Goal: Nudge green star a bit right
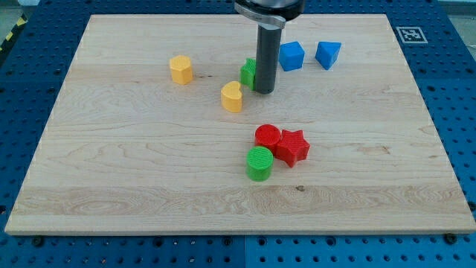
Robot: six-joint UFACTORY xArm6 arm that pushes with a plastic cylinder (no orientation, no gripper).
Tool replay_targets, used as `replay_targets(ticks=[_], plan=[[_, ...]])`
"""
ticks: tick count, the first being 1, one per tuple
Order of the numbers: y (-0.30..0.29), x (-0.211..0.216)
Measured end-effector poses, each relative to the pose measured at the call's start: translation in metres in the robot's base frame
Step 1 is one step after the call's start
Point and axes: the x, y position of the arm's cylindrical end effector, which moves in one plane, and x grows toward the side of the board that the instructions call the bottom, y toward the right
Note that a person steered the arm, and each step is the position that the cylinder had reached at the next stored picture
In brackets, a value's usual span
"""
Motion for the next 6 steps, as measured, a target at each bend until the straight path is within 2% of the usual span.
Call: replay_targets(ticks=[1, 3, 5, 6], plan=[[-0.007, 0.007], [-0.059, -0.001], [-0.050, -0.024], [-0.044, -0.022]])
